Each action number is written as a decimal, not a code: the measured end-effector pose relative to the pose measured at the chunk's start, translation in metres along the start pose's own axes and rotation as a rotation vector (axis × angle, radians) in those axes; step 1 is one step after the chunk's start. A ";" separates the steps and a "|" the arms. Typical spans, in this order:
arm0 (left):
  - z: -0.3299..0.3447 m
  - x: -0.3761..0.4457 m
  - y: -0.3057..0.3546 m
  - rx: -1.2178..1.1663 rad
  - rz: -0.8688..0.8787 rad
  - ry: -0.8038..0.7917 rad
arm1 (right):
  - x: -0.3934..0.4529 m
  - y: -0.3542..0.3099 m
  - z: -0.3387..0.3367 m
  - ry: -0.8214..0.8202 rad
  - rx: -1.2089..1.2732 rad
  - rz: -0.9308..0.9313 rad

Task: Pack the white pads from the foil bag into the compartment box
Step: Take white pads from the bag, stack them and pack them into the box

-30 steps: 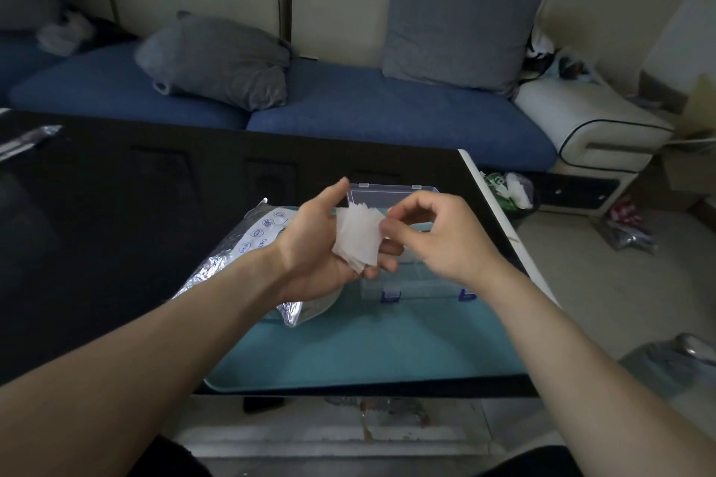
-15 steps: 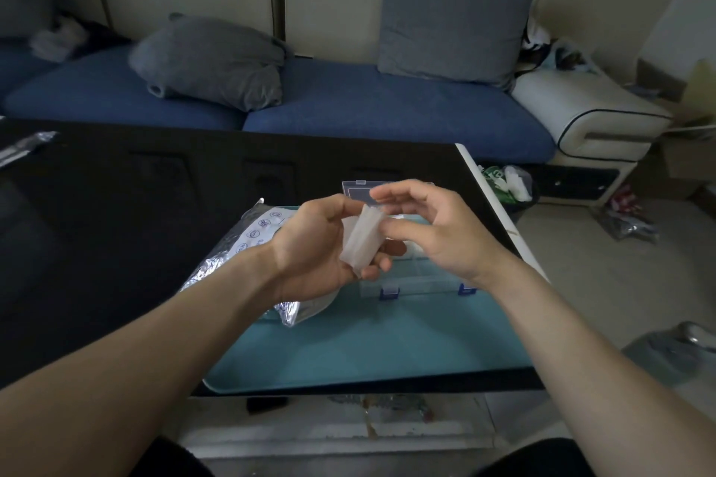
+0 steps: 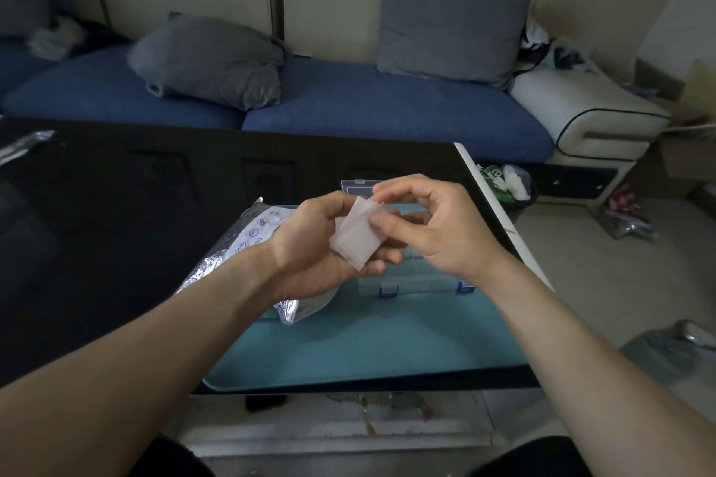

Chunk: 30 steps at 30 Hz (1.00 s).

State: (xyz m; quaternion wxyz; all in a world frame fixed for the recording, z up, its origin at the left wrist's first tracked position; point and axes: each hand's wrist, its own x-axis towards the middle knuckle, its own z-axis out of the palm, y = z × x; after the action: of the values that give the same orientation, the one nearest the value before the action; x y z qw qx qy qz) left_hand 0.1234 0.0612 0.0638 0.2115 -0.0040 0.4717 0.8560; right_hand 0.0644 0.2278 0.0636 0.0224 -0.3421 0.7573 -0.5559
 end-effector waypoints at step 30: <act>-0.001 0.001 -0.002 -0.047 0.013 0.117 | 0.003 -0.002 0.005 -0.086 -0.134 0.280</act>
State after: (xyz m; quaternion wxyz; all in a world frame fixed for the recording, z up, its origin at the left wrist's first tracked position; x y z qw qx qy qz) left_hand 0.1227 0.0620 0.0610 0.1780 -0.0560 0.4632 0.8664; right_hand 0.0652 0.2223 0.0641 0.1091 -0.2573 0.8313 -0.4804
